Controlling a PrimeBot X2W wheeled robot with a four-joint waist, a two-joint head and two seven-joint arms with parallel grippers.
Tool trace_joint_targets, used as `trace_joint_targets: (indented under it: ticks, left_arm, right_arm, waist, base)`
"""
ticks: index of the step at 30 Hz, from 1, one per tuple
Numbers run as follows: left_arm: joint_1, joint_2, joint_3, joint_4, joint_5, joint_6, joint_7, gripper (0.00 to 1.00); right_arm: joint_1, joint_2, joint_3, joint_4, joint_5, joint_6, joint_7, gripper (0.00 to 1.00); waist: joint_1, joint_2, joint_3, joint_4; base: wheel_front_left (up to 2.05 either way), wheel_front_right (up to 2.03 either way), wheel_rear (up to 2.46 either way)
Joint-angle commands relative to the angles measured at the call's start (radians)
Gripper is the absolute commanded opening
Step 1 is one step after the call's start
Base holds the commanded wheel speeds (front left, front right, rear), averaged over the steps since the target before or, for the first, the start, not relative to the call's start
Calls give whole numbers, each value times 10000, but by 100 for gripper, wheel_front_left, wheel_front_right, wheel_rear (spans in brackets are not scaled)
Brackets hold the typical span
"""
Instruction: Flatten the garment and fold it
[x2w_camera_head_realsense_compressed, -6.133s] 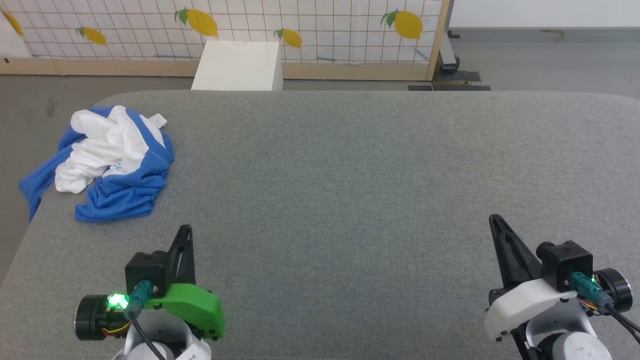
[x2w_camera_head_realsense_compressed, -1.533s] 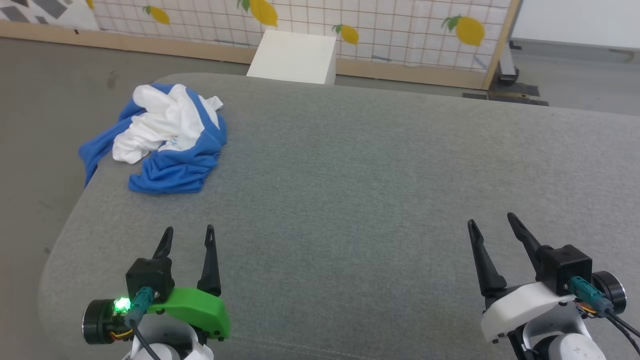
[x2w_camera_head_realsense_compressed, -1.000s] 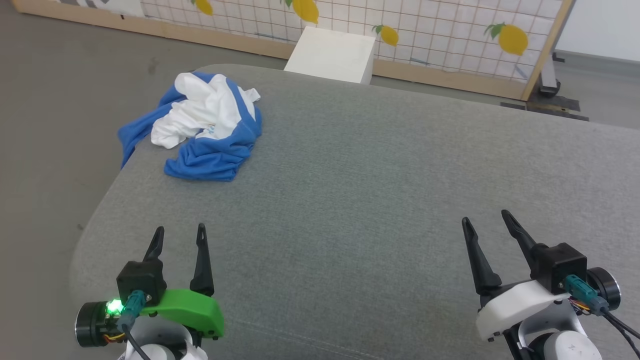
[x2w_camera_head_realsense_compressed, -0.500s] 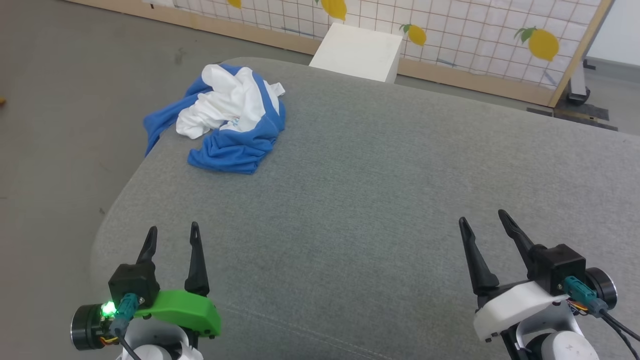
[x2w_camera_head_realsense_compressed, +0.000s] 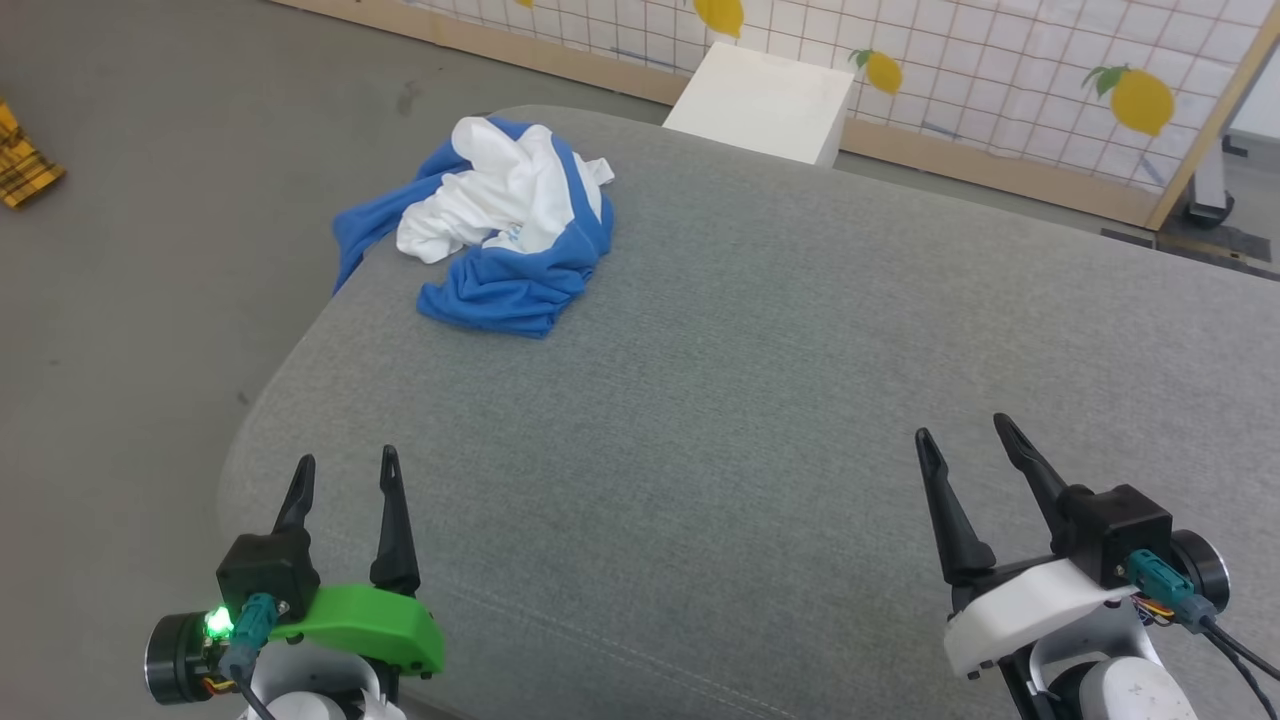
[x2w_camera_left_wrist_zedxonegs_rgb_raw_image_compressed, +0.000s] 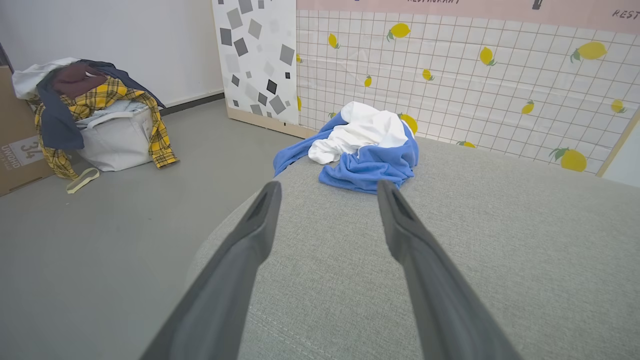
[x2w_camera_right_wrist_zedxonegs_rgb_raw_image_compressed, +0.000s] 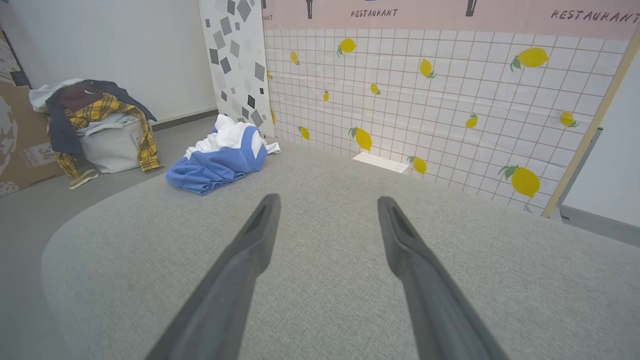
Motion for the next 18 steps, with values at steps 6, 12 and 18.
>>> trace_joint_targets:
  ticks: [6, 12, 18]
  left_arm:
    - [123, 92, -130, 73, -208, 202, -231, 100]
    - [149, 133, -203, 97, -346, 323, -358, 100]
    - [145, 207, -269, 168, -501, 393, -482, 100]
  right_arm:
    - [-185, 18, 59, 72, 119, -12, -138, 100]
    - [-213, 19, 89, 113, 158, -13, -204, 100]
    - [-239, 21, 113, 141, 203, -14, -262, 100]
  waist:
    - [-1, 0, 31, 253]
    - [-1, 0, 56, 458]
    - [-1, 0, 48, 668]
  base:
    - [0, 0, 0]
    - [0, 0, 0]
    - [0, 0, 0]
